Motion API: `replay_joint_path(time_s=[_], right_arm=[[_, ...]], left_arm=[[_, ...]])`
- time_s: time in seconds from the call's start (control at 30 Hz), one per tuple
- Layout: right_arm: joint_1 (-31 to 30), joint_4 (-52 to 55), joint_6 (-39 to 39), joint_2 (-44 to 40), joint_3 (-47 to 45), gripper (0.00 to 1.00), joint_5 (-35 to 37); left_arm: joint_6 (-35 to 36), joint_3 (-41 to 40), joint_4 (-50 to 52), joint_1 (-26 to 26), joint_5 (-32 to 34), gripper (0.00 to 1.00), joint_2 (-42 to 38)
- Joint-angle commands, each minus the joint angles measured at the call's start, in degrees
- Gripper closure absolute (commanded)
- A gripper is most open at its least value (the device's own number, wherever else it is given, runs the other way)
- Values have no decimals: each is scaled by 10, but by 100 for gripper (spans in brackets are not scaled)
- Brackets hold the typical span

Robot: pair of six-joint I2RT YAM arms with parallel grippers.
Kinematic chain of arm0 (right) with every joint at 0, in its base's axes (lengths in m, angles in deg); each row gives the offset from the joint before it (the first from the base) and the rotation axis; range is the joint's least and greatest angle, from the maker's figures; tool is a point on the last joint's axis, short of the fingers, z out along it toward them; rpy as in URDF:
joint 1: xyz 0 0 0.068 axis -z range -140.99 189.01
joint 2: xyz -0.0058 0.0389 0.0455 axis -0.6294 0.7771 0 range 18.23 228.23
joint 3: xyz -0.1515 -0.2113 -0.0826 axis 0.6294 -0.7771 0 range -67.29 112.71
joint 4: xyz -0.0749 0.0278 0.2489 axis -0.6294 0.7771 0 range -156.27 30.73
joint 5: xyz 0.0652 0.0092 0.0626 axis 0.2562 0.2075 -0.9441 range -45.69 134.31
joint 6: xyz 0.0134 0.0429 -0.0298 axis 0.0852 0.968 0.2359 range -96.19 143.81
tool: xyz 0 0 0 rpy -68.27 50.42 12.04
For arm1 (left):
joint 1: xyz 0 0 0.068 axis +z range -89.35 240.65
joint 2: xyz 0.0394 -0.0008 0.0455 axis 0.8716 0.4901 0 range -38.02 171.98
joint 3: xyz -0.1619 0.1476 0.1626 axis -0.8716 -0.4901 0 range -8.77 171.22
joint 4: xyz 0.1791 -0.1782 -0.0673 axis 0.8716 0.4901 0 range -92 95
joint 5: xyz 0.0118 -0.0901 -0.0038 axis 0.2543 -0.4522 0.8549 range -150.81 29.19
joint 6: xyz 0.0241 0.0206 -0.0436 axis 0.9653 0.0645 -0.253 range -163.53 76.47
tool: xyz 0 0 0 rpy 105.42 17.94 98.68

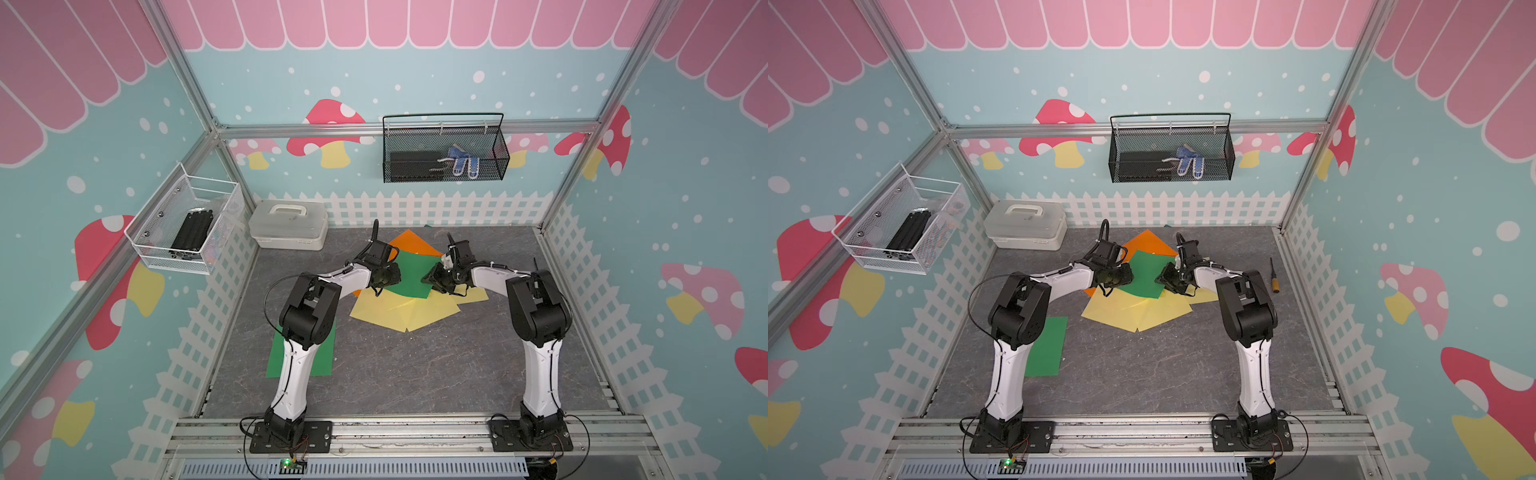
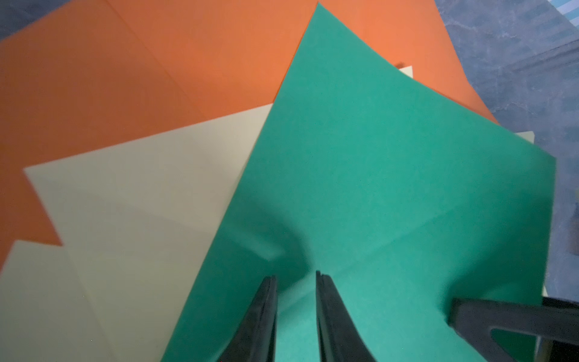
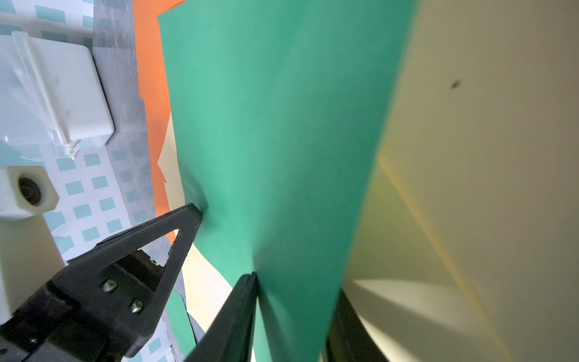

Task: Sort the scattered colored papers by color
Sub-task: Pick up the colored paper from the center of the board.

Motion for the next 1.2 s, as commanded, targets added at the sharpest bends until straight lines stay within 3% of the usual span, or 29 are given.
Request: replay_joint_path(time_s=[0.0,1.17], right_arm=[[-2,45,-20,-11,13,64,33],[-16,92,-52,-31,60,64,60]], left_arm=[[-9,-20,66,-4,-3,74,37],[-8,-17,66,-3,-4,74,39]])
